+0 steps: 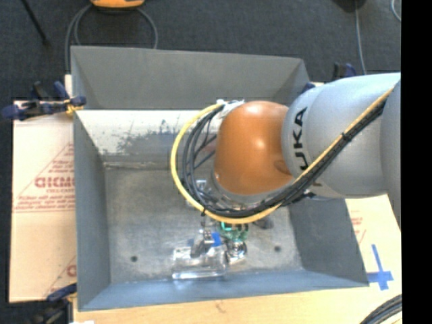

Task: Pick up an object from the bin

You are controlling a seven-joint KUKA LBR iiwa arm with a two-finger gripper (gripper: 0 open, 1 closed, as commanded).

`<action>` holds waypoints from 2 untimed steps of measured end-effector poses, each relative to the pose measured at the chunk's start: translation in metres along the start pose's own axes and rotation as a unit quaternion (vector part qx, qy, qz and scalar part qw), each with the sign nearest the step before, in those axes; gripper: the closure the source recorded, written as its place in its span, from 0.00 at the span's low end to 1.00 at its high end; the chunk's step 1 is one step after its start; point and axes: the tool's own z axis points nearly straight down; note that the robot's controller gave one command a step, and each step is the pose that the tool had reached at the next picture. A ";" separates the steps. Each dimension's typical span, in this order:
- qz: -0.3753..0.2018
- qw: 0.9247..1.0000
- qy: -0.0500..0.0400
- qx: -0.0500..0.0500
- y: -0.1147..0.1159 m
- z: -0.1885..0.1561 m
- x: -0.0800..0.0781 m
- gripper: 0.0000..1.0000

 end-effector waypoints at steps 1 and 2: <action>-0.100 0.995 -0.002 0.002 -0.067 0.063 -0.013 0.00; -0.083 0.996 -0.006 -0.002 -0.075 0.084 -0.020 0.00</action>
Offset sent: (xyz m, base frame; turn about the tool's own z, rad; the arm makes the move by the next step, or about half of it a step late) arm 0.0126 -0.0634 -0.0616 -0.2063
